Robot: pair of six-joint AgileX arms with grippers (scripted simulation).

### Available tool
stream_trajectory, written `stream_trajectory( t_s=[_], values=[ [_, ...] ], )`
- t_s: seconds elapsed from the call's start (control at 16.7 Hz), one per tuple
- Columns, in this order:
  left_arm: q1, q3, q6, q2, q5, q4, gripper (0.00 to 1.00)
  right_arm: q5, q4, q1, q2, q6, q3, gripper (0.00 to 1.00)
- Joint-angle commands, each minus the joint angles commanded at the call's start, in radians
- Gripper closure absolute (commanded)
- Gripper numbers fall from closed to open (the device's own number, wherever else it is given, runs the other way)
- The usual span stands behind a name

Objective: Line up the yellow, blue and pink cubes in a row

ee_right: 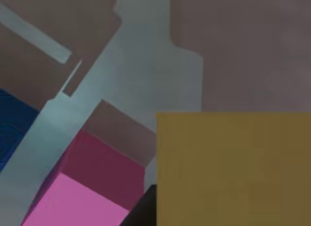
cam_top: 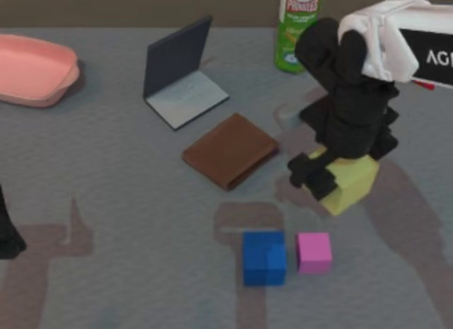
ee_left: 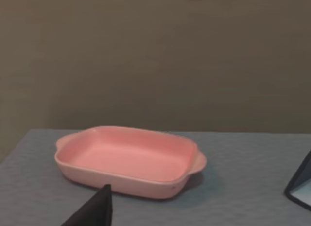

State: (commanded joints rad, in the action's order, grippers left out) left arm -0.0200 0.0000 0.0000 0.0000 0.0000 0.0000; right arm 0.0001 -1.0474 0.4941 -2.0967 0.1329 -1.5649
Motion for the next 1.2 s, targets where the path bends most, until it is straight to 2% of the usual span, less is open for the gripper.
stream_trajectory(
  t_s=[0.54, 0.72, 0.96, 1.2],
  values=[
    [0.0, 0.0, 0.0, 0.0, 0.0, 0.0, 0.0, 0.007, -0.231, 0.321, -0.281, -0.772, -0.485, 1.0],
    [0.0, 0.0, 0.0, 0.0, 0.0, 0.0, 0.0, 0.01, -0.286, 0.408, -0.34, -0.981, -0.615, 1.0],
    [0.0, 0.0, 0.0, 0.0, 0.0, 0.0, 0.0, 0.014, -0.323, 0.472, -0.38, -1.114, -0.713, 1.0],
    [0.0, 0.0, 0.0, 0.0, 0.0, 0.0, 0.0, 0.014, -0.325, 0.476, -0.382, -1.121, -0.718, 1.0]
  ],
)
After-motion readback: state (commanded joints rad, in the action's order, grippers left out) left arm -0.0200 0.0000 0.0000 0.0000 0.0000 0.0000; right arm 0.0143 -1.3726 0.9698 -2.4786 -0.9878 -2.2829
